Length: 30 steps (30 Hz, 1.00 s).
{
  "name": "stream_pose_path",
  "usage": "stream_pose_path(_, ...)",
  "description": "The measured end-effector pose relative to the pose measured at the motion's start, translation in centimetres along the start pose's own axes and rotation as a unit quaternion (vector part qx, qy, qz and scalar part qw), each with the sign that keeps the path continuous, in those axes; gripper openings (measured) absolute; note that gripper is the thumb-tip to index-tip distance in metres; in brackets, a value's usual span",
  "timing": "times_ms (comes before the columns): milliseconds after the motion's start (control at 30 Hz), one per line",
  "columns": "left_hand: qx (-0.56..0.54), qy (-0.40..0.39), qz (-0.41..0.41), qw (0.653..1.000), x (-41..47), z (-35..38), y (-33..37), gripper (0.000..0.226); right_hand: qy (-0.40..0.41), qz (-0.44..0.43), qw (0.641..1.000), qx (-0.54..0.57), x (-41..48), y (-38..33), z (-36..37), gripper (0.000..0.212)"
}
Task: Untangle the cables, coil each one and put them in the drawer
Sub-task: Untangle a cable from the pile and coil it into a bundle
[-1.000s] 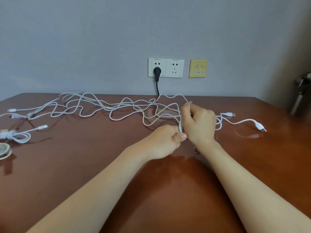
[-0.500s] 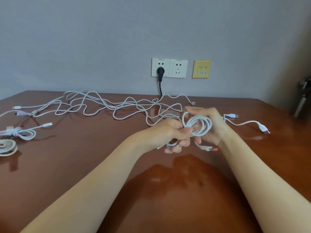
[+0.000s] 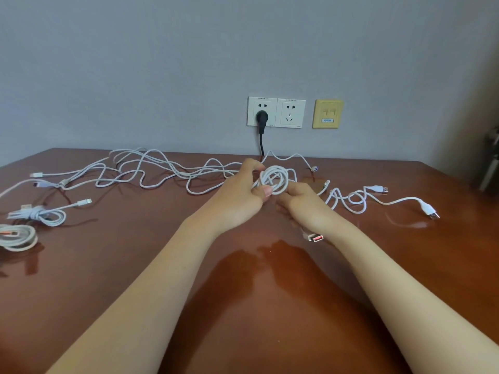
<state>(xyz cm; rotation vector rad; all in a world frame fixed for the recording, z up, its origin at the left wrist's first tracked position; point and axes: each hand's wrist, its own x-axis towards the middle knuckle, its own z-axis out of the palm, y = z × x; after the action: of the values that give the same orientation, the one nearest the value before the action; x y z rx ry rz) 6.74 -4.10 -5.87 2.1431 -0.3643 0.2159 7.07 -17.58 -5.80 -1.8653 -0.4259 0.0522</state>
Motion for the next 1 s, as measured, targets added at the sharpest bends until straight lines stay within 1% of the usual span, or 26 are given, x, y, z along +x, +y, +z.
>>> stream_pose_path(100, -0.022, 0.012, 0.012, 1.0, 0.2, 0.1, -0.3, 0.012, -0.014, 0.0, 0.995, -0.099, 0.4, 0.8, 0.4, 0.041)
stream_pose_path(167, -0.035, 0.021, 0.003, 0.999, 0.3, 0.2, -0.5, 0.016, -0.017, -0.016, 0.986, -0.162, 0.3, 0.9, 0.8, 0.043)
stream_pose_path(233, -0.038, 0.023, -0.016, 0.999, 0.4, 0.3, -0.6, 0.022, -0.014, -0.048, 0.969, -0.241, 0.1, 0.8, 1.0, 0.036)
stream_pose_path(267, -0.041, 0.025, -0.024, 0.999, 0.4, 0.2, -0.6, 0.023, -0.019, -0.065, 0.956, -0.287, 0.1, 0.8, 1.1, 0.028)
stream_pose_path(300, -0.041, 0.029, -0.032, 0.998, 0.4, 0.2, -0.6, 0.024, -0.027, -0.078, 0.938, -0.336, 0.1, 0.7, 1.1, 0.019)
stream_pose_path(333, -0.036, 0.036, -0.04, 0.998, 0.4, 0.2, -0.6, 0.025, -0.038, -0.082, 0.917, -0.388, -0.1, 0.5, 1.2, 0.022)
stream_pose_path(400, -0.004, 0.04, -0.05, 0.998, 0.3, 0.2, -0.7, 0.026, -0.069, -0.059, 0.865, -0.493, -0.7, 0.4, 1.8, 0.047)
stream_pose_path(433, 0.018, 0.042, -0.054, 0.998, 0.3, 0.2, -0.8, 0.026, -0.069, -0.062, 0.835, -0.543, -1.0, 0.3, 2.0, 0.054)
stream_pose_path(467, 0.033, 0.043, -0.06, 0.997, 0.3, 0.3, -0.8, 0.026, -0.066, -0.072, 0.8, -0.592, -1.5, 0.1, 2.0, 0.057)
stream_pose_path(500, 0.032, 0.045, -0.067, 0.996, 0.3, 0.3, -0.9, 0.026, -0.057, -0.086, 0.772, -0.627, -1.7, -0.2, 2.1, 0.055)
stream_pose_path(567, -0.011, 0.058, -0.08, 0.995, 0.4, 0.4, -1.0, 0.029, -0.022, -0.125, 0.729, -0.673, -1.5, -0.8, 1.7, 0.046)
stream_pose_path(600, -0.034, 0.067, -0.091, 0.993, 0.6, 0.4, -1.1, 0.029, -0.005, -0.149, 0.715, -0.683, -1.5, -1.2, 1.4, 0.041)
stream_pose_path(667, -0.051, 0.051, -0.118, 0.99, 0.7, 0.1, -1.1, 0.026, 0.054, -0.243, 0.682, -0.687, -1.1, -1.0, 1.0, 0.038)
stream_pose_path(733, -0.044, -0.02, -0.139, 0.989, 0.6, -0.3, -1.4, 0.015, 0.059, -0.298, 0.697, -0.649, -1.0, -0.7, 0.8, 0.038)
stream_pose_path(767, -0.032, -0.057, -0.142, 0.988, 0.5, -0.4, -1.5, 0.011, 0.025, -0.308, 0.718, -0.624, -0.9, -0.4, 0.8, 0.032)
stream_pose_path(800, -0.017, -0.082, -0.141, 0.986, 0.4, -0.5, -1.6, 0.014, -0.024, -0.294, 0.751, -0.591, -0.9, -0.1, 0.8, 0.026)
stream_pose_path(867, 0.002, -0.097, -0.142, 0.985, 0.3, -0.4, -1.5, 0.018, -0.076, -0.261, 0.802, -0.531, -0.8, 0.2, 0.5, 0.022)
stream_pose_path(1000, -0.006, -0.094, -0.146, 0.985, 0.1, -0.4, -1.0, 0.018, -0.06, -0.218, 0.865, -0.449, -0.9, 0.2, -0.2, 0.022)
